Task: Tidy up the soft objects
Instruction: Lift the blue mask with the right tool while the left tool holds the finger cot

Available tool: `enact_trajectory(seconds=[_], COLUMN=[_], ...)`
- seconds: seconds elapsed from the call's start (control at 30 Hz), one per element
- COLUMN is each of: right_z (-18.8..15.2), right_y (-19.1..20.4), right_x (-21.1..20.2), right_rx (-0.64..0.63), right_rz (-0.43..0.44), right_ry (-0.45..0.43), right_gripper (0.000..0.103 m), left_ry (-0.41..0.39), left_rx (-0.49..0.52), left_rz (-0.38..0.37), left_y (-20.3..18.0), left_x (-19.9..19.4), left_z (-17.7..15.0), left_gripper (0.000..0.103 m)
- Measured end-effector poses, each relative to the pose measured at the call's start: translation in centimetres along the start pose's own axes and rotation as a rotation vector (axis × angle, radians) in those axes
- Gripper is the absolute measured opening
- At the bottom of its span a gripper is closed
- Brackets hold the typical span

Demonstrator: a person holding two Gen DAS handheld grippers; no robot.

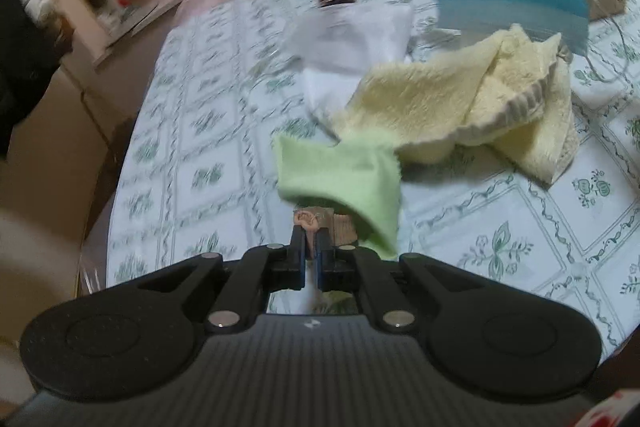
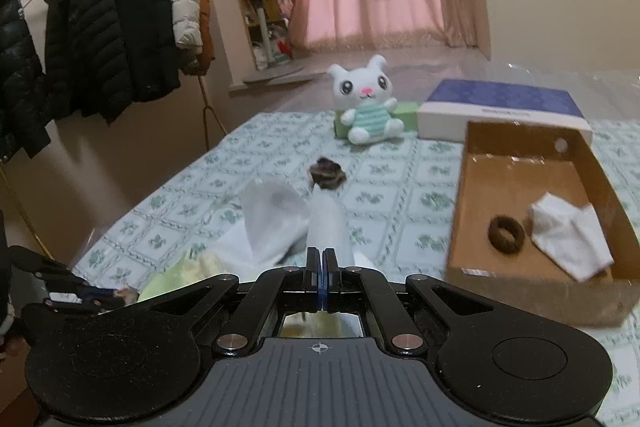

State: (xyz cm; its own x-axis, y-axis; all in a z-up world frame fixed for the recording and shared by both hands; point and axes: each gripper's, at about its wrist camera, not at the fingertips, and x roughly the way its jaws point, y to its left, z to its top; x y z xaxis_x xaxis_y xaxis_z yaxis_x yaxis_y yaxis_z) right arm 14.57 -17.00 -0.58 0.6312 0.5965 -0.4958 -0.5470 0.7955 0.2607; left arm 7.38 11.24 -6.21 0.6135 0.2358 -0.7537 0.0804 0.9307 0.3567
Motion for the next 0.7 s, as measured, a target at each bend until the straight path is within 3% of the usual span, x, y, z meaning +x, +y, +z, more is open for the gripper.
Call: enact_trajectory(seconds=[0.27,0.3,0.37,0.4,0.43,0.7], right_z=[-0.8,-1.0,-1.5,-1.9,-2.2,-4.2], right_y=[-0.1,0.0,-0.4,-0.6,-0.9,-2.1], right_x=[-0.9,-0.9,-0.6,-0.6,-0.6,2.9], right_rx=[-0.028,-0.039,-0.046,-0.045,-0.042,-0.113], right_rz=[-0.019,-0.026,-0.054,-0.07,-0.084,-0.138], right_ry=[0.052,0.061,0.078,0.078,0.071,0.162], right_gripper=[0.004,0.01,0.039,0.065,0.075,0.075], left_ry=[-0.045,-0.059,-0.083,-0.097,-0.111,-0.16], left_rx=[-0.154,-0.177,-0.216,-0.232,-0.247,-0.289], left_rz=[0.042,0.044,0.044,0.04,0.036,-0.022], left_y=[2.9,3.3,3.8,4.1,4.2,3.4], left_x=[-4.2,-4.8,-5.7,-6.0,-6.3,-6.2], left_z=[-1.0,-0.8,-0.3,0.0,0.3,2.9], left_gripper=[0.005,0.005,0.005,0.005,0.005,0.005])
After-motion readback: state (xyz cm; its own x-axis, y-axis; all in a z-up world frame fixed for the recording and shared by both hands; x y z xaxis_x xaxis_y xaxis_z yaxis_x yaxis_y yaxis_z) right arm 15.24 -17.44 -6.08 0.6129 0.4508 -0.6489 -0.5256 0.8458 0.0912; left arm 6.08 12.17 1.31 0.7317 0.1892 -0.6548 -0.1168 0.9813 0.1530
